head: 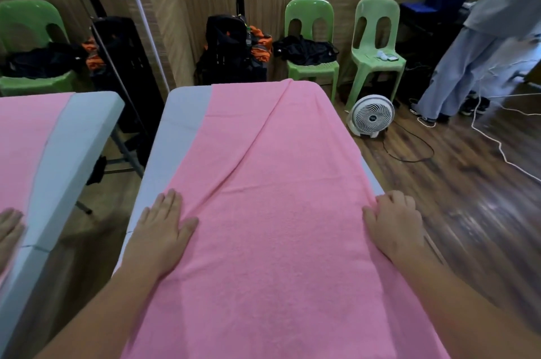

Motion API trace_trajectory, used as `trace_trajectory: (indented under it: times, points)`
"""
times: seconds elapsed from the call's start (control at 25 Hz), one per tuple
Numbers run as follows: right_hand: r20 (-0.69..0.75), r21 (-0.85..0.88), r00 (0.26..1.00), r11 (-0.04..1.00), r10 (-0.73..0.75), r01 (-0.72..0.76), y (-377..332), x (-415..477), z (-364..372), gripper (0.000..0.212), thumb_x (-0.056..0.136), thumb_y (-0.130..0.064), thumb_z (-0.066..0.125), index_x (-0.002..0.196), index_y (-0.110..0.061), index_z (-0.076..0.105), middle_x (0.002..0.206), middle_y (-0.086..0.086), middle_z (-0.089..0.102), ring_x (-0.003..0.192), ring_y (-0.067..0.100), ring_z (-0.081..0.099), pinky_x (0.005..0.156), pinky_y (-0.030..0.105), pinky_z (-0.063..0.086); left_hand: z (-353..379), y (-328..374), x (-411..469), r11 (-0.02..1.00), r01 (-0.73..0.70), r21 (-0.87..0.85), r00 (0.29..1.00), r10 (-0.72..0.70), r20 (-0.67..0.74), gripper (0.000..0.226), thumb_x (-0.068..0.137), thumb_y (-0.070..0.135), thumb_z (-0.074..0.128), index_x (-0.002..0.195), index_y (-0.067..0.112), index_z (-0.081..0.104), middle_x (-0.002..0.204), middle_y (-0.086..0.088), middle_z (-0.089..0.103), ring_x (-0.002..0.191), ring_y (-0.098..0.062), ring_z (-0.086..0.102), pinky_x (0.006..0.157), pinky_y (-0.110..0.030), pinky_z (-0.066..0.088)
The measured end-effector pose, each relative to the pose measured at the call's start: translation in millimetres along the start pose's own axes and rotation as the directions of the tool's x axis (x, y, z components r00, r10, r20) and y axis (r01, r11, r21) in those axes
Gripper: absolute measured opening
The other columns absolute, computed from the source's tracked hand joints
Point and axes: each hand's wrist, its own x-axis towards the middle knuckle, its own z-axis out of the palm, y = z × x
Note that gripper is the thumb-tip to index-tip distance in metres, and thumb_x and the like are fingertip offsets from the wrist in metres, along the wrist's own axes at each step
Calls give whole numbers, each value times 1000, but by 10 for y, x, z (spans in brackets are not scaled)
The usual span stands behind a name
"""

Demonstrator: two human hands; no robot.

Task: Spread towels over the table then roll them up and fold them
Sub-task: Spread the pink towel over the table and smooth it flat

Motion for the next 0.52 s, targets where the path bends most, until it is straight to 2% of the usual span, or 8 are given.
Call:
trace_trajectory:
  times: [0.12,0.24,0.32,0.44,0.52]
  points:
    - [-68,41,996,998,-53,56,87,-96,8,20,91,-30,56,95,-13,64,100,10,57,94,32,46,73,46,50,-45,-139,-14,998,68,-7,998,-68,-4,92,85,77,-1,156,18,0,163,2,-6,150,-14,-6,122,-43,4]
    - [-122,76,992,997,-8,18,157,-109,25,18,91,-29,59,88,-12,64,95,11,59,91,33,46,72,45,49,-85,-311,-90,987,161,-1,987,-161,-2,95,84,80,-2,155,18,-4,162,1,-9,150,-17,-4,121,-48,7]
    - [-100,73,995,997,5,2,141,-122,32,20,92,-30,56,87,-12,62,94,12,57,89,32,44,72,45,47,-92,-312,-134,983,186,14,983,-186,-1,93,85,79,0,155,17,-4,163,-1,-8,150,-19,-1,121,-50,8]
    - [-17,109,999,994,28,-26,149,-93,-33,23,92,-33,50,94,-13,62,103,13,56,95,32,43,78,45,45,-185,-225,-111,975,214,61,976,-216,27,93,85,77,-2,155,16,-6,164,-4,-7,150,-22,-1,121,-51,8]
    - [18,62,1000,998,-12,11,72,-130,-134,32,93,-38,47,110,-15,60,121,14,54,111,34,43,90,47,44,-314,-62,-133,968,245,50,969,-246,16,95,83,74,-8,155,12,-1,164,-8,-1,151,-26,2,121,-53,9]
